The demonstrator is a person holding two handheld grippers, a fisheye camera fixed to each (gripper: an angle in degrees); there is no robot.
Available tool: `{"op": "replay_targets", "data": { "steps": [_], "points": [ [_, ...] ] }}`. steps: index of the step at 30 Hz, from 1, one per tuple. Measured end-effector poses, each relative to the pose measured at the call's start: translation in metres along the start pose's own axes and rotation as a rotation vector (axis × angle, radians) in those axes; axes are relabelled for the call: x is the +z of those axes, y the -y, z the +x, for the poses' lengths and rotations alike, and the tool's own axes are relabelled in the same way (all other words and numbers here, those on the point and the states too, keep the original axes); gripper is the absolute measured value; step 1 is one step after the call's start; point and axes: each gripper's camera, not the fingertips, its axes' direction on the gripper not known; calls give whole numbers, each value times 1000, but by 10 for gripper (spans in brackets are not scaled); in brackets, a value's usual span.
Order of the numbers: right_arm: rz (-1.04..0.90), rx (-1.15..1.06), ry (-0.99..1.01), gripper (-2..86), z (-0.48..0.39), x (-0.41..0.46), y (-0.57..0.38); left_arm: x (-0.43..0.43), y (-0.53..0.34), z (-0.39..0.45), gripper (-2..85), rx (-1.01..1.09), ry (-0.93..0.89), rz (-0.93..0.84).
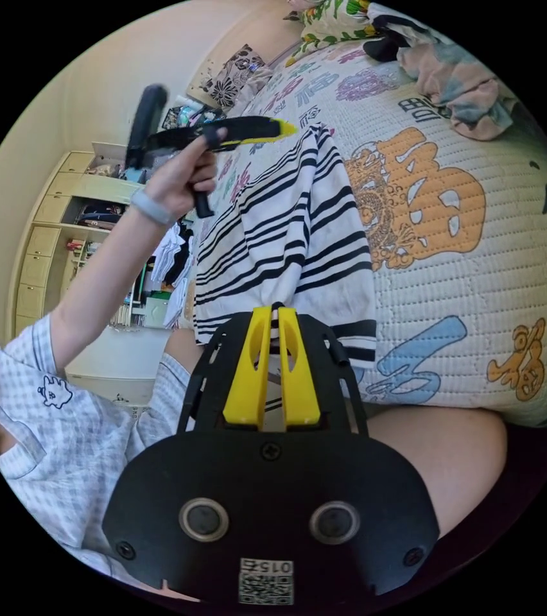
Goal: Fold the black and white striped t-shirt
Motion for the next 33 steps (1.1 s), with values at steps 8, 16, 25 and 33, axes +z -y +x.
{"op": "replay_targets", "data": {
  "steps": [8, 16, 25, 33],
  "points": [
    [61, 17, 15, 2, -5, 3, 5, -5, 10, -33, 11, -73, 14, 12],
    [96, 128, -63, -3, -11, 25, 21, -18, -10, -65, 24, -174, -47, 76],
    [34, 0, -153, -5, -92, 25, 89, -138, -148, -87, 60, -162, -116, 399],
    [-292, -232, -493, -6, -258, 73, 237, -198, -346, -146, 51, -475, -41, 445]
  ]
}}
